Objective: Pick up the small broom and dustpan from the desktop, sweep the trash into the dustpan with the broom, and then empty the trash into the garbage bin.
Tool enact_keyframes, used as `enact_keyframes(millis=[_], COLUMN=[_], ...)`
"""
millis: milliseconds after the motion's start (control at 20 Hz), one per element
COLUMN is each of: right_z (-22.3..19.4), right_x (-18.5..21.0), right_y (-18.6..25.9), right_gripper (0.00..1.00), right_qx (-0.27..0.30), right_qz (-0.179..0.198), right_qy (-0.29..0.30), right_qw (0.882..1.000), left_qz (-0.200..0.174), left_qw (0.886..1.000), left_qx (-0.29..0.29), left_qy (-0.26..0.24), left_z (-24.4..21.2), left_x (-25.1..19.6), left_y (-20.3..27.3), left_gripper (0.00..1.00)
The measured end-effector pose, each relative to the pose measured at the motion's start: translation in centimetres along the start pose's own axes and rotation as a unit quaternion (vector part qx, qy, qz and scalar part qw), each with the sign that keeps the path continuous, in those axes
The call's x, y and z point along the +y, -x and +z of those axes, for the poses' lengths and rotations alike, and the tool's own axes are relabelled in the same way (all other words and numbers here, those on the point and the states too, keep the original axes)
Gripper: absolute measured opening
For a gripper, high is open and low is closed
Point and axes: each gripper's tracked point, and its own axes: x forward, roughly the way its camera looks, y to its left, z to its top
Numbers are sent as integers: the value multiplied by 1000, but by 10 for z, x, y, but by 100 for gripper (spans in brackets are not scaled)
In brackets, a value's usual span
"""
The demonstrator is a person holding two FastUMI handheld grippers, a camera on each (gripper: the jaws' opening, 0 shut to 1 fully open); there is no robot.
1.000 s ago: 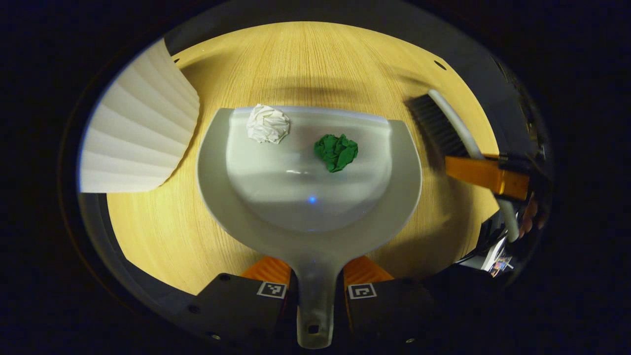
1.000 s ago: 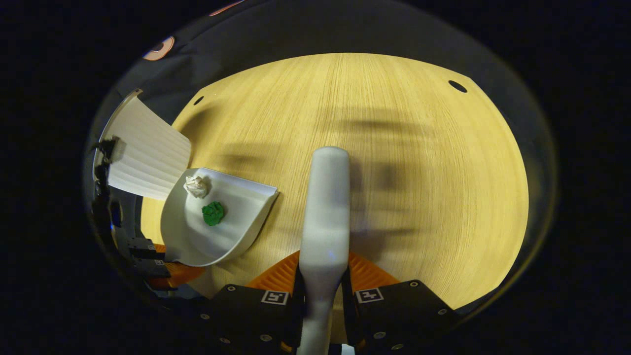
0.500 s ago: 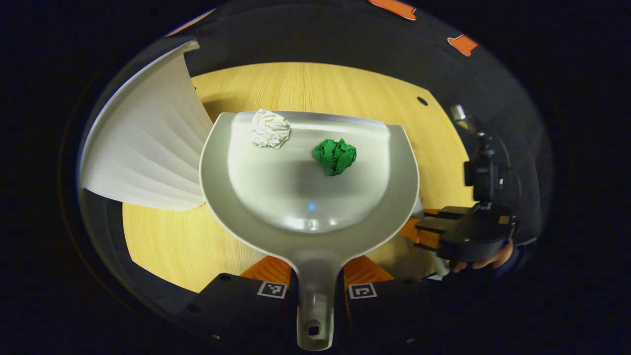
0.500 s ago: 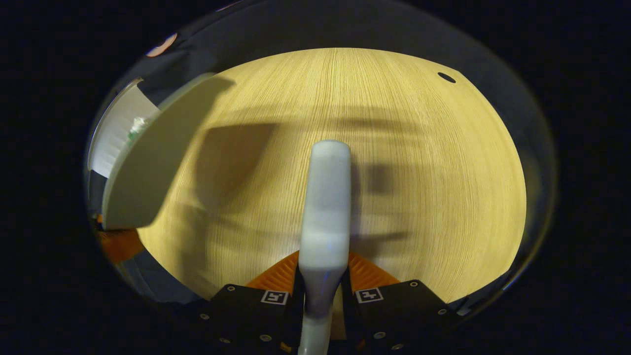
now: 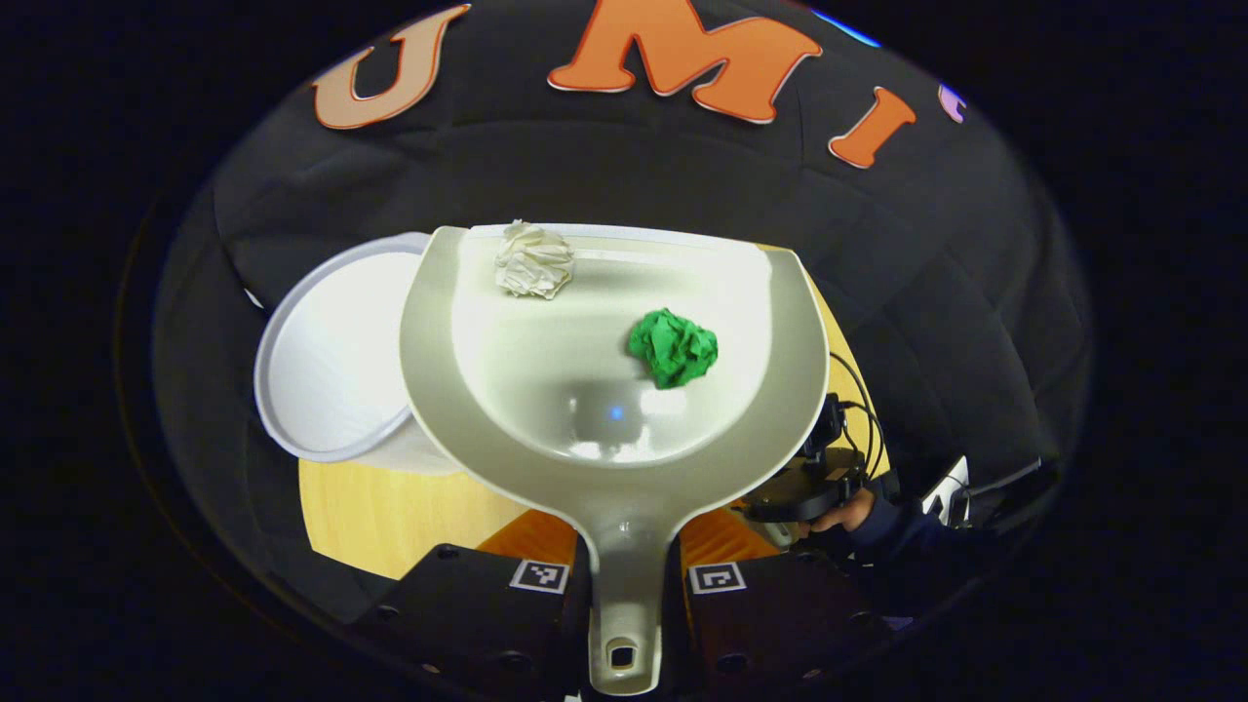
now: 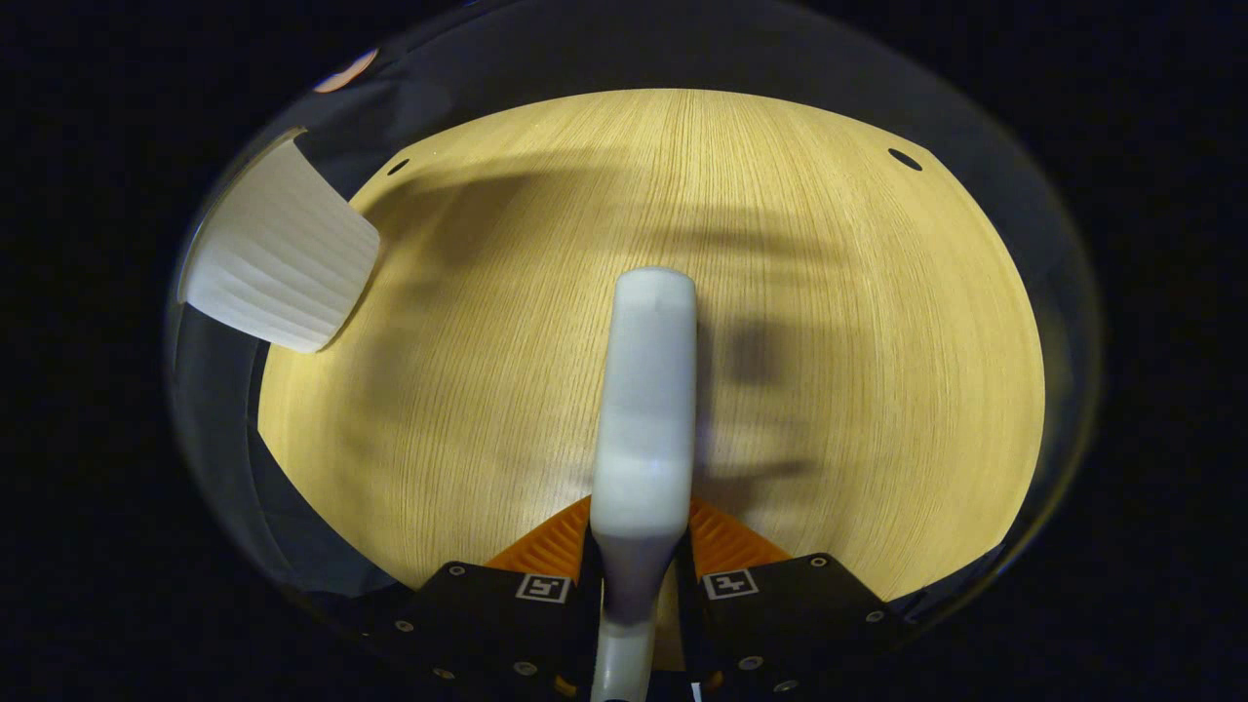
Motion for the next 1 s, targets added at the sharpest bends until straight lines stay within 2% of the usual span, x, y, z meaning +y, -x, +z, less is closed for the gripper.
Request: enact_keyframes(millis=[100, 300, 350, 400, 450, 500, 600, 750, 1000], right_z=[-2, 8, 11, 13, 16, 17, 17, 15, 15], right_x=[2, 1, 1, 2, 2, 2, 1, -2, -1], right_y=[2, 8, 9, 9, 10, 11, 12, 11, 14], right_gripper=[35, 42, 47, 61, 63, 70, 77, 82, 83], right_qx=[-2, -21, -25, -27, -29, -31, -29, -27, -26], right_qz=[-4, -17, -15, -15, -15, -15, -16, -18, -10], right_qy=[3, 1, -1, -5, -7, -8, -9, -10, -9], right_qw=[1000, 1000, 1000, 1000, 999, 999, 999, 999, 1000], left_qz=[28, 91, 108, 119, 132, 144, 178, 225, 312], left_qw=[999, 994, 992, 991, 989, 988, 982, 970, 933], left_qx=[-8, 7, 14, 23, 29, 37, 53, 82, 114], left_qy=[26, 62, 64, 58, 58, 48, 19, -41, -142], left_z=[2, -10, -17, -22, -24, -26, -28, -28, -22], left_x=[25, 127, 153, 170, 186, 201, 224, 249, 286], left_y=[4, 24, 28, 31, 32, 32, 34, 48, 71], left_gripper=[30, 30, 30, 30, 31, 30, 31, 30, 30])
